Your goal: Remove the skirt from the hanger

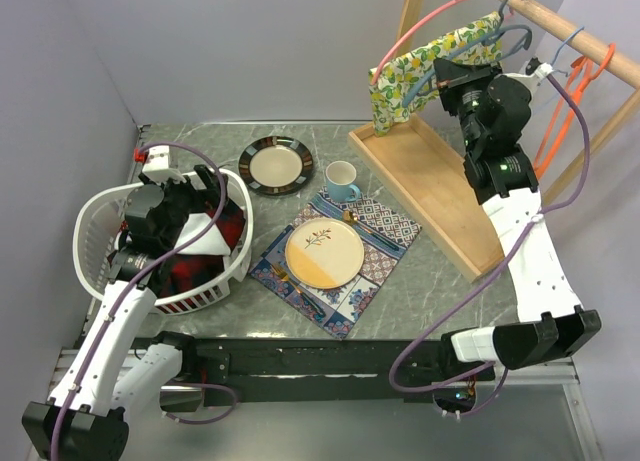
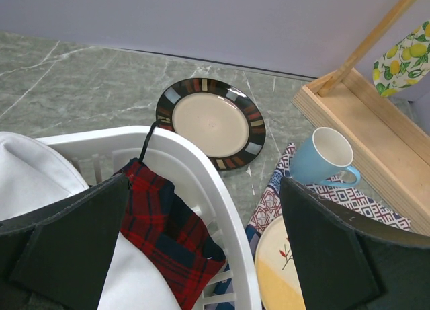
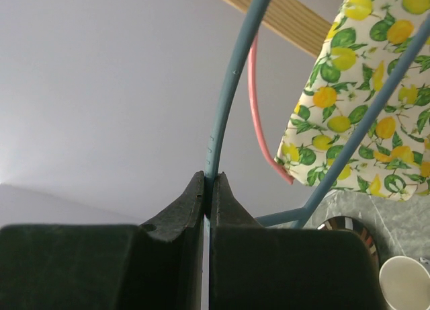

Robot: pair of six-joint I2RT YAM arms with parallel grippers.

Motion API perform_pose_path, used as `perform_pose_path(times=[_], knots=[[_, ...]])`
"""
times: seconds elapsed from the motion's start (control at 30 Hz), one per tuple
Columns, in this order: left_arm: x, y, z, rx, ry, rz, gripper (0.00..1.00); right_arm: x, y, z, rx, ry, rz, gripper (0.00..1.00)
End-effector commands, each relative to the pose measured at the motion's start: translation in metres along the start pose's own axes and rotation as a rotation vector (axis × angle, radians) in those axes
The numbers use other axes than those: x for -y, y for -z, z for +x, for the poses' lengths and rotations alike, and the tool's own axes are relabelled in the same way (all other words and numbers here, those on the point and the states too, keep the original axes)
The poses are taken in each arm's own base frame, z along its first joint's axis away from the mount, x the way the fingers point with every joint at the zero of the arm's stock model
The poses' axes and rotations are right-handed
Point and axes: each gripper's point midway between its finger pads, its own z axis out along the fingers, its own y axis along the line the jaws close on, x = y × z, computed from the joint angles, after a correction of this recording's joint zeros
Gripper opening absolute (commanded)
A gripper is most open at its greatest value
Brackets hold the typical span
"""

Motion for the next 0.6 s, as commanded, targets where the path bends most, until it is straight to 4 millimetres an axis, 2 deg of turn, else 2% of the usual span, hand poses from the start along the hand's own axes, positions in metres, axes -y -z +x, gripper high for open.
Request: perform_pose_path(times=[0.0,0.33,0.57], knots=[[0.008,0.002,-0.015,0.052,-0.021,0.039,0.99,-0.033,0.001,-0.035,0.079,-0.074,-0.084,0.0],[0.008,0.002,-0.014,0.052,-0.028,0.04,0.99,-0.012,-0.011,-0.042,0.058,-0.123,-0.069,0.0],[0.008,0.002,-0.014,0.049,-0.031,0.038,0.99,-0.007,-0.009,-0.033,0.008,-0.1,-0.067,0.02]])
